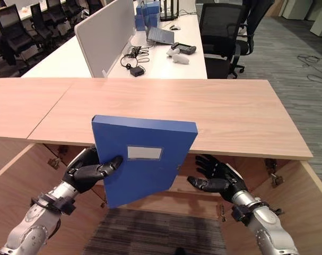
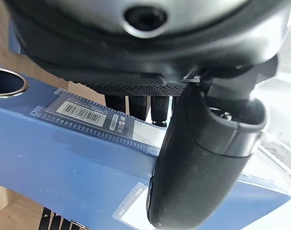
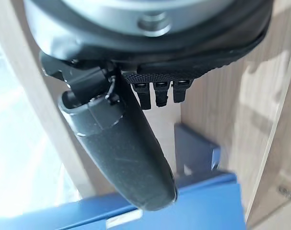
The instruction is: Put the empty folder in the office cabinet
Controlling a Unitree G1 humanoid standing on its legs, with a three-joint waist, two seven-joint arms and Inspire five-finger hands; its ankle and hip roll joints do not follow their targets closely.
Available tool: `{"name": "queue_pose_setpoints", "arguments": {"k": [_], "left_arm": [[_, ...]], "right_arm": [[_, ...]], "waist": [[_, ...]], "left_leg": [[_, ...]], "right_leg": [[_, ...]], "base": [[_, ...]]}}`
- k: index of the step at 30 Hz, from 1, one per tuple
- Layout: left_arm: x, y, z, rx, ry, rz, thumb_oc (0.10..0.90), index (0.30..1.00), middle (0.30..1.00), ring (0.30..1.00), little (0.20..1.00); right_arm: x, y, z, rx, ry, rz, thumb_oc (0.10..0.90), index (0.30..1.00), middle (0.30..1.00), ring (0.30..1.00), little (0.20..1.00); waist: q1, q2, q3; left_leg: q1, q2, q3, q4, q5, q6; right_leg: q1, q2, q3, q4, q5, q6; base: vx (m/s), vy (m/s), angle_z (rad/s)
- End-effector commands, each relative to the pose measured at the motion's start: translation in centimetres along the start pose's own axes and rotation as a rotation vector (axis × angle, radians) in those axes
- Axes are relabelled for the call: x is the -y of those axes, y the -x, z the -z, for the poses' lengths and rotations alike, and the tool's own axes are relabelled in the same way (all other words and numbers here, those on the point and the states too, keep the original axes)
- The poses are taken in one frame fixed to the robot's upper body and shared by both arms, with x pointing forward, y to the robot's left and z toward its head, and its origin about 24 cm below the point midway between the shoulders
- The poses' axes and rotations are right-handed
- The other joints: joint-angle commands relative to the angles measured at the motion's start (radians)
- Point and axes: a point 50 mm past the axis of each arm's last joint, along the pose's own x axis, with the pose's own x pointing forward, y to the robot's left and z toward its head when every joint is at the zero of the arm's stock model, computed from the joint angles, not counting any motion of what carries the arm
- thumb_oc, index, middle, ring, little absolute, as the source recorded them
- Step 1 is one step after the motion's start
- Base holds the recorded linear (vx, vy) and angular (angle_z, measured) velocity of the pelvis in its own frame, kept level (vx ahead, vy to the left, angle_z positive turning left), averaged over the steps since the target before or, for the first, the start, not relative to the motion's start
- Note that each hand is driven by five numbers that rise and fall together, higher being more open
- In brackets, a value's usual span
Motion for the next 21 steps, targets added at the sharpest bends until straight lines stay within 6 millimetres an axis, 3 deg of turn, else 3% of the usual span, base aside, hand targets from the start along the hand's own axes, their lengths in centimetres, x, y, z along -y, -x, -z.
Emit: {"name": "queue_pose_setpoints", "arguments": {"k": [1, 9, 21], "left_arm": [[1.6, -2.5, -7.8, 0.327, -0.162, 0.183, 0.4, 0.3, 0.3, 0.3, 0.3], [2.0, -2.6, -8.0, 0.351, -0.16, 0.2, 0.4, 0.3, 0.3, 0.3, 0.3], [2.2, -2.7, -7.2, 0.352, -0.117, 0.203, 0.4, 0.3, 0.3, 0.3, 0.3]], "right_arm": [[-1.7, -2.1, -5.1, 0.226, 0.019, -0.155, 0.8, 0.9, 0.9, 0.9, 0.9], [-2.4, -2.3, -5.7, 0.241, 0.025, -0.215, 0.8, 0.9, 0.9, 0.9, 0.9], [-6.7, -3.1, -8.8, 0.436, 0.005, -0.391, 0.8, 0.9, 0.9, 0.9, 0.9]], "waist": [[-0.011, -0.045, -0.043], [-0.01, -0.046, -0.048], [-0.008, -0.043, -0.053]], "left_leg": [[0.035, 0.044, 0.014, 0.0, -0.03, -0.064], [0.028, 0.048, 0.012, 0.0, -0.02, -0.064], [0.034, 0.05, 0.011, 0.0, -0.026, -0.06]], "right_leg": [[0.129, -0.067, -0.004, 0.017, -0.159, 0.095], [0.12, -0.064, -0.006, 0.022, -0.154, 0.091], [0.123, -0.061, 0.0, 0.027, -0.159, 0.085]], "base": [[0.0, 0.0, 0.0], [0.0, 0.0, 0.0], [0.0, 0.0, 0.0]]}}
